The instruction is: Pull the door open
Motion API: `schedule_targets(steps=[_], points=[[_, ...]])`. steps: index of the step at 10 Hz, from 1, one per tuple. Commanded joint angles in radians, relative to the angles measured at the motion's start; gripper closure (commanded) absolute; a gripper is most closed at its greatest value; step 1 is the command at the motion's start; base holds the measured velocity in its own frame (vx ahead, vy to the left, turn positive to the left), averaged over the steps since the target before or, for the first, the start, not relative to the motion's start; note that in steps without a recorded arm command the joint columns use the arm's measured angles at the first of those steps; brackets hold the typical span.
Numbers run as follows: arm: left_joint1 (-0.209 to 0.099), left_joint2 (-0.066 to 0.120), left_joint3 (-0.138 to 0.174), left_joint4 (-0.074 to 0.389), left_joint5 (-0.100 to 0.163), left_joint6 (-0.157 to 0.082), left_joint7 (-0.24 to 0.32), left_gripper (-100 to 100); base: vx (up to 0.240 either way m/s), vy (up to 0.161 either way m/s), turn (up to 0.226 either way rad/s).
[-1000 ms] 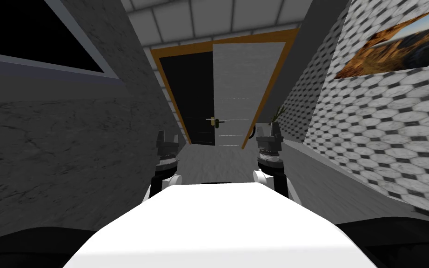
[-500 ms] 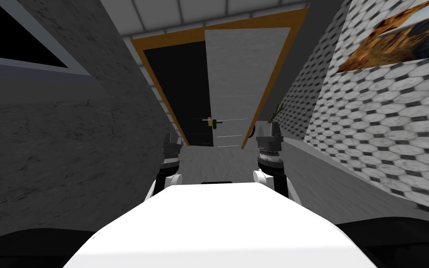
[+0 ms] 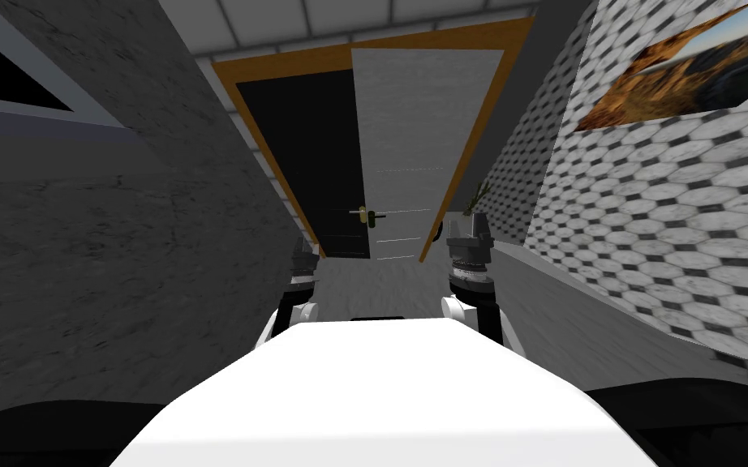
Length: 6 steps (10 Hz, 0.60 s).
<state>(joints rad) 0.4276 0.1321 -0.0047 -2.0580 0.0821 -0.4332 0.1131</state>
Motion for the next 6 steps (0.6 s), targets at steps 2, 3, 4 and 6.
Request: schedule_targets(steps=[2,3,4,6], points=[[-0.021,0.022,0.012,0.056,0.008,0.004,0.011,-100,0.106,-0.005,-0.062],[-0.029,0.029,0.016,0.076,0.01,0.005,0.015,-100,0.102,-0.007,-0.053],[-0.036,0.036,0.019,0.097,0.012,0.006,0.018,-100,0.098,0.003,-0.054],[-0.053,0.051,0.026,0.141,0.017,0.008,0.025,-100,0.106,0.007,-0.061]])
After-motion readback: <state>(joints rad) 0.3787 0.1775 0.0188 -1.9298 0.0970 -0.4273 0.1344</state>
